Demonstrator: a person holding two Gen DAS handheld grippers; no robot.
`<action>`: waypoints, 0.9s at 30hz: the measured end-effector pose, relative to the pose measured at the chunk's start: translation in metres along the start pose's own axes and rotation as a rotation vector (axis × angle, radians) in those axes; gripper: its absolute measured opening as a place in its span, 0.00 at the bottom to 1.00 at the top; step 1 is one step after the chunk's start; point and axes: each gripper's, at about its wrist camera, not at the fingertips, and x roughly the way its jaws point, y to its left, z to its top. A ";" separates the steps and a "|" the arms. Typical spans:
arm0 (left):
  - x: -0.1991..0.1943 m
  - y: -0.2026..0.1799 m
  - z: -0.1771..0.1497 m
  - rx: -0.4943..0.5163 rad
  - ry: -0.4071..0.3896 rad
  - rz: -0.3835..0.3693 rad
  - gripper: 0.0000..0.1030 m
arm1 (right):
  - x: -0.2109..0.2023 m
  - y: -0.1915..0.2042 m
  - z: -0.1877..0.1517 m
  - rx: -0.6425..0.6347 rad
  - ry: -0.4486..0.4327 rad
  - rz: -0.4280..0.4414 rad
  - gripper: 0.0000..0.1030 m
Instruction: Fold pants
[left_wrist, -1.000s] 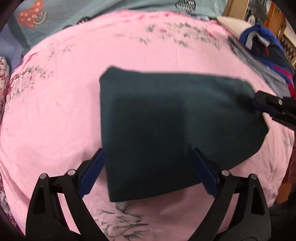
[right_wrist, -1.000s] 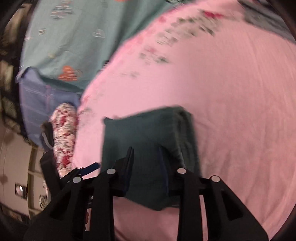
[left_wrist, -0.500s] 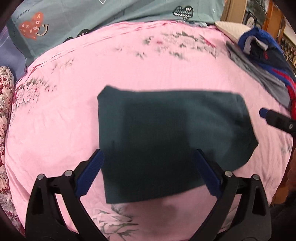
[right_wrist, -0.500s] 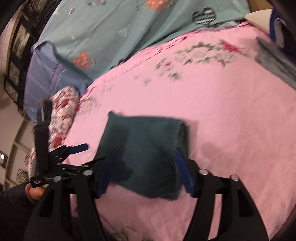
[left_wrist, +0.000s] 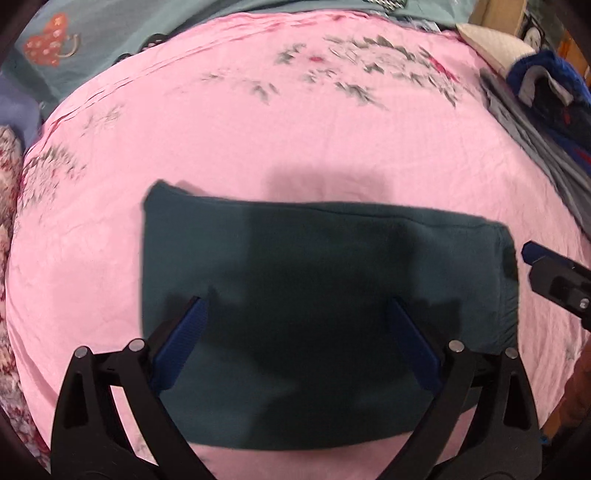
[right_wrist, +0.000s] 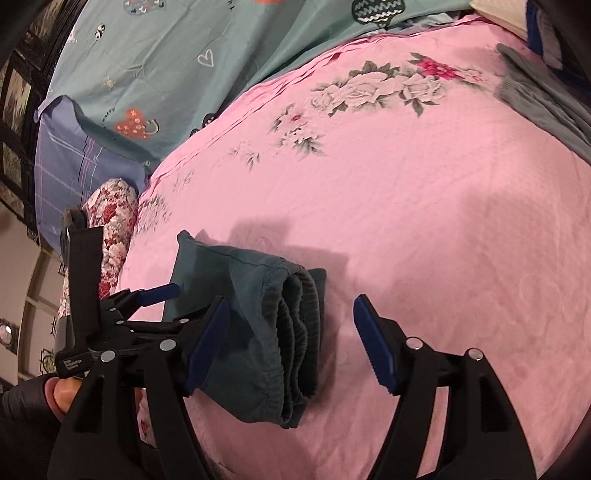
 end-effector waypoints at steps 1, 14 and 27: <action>-0.013 0.014 -0.004 -0.034 -0.024 0.002 0.96 | -0.001 0.004 0.003 -0.016 0.006 0.034 0.69; -0.060 0.190 -0.084 -0.413 0.001 0.158 0.96 | 0.070 0.175 -0.037 -0.721 0.172 0.247 0.65; -0.063 0.207 -0.117 -0.407 -0.047 -0.090 0.96 | 0.149 0.210 -0.085 -1.033 0.268 -0.091 0.22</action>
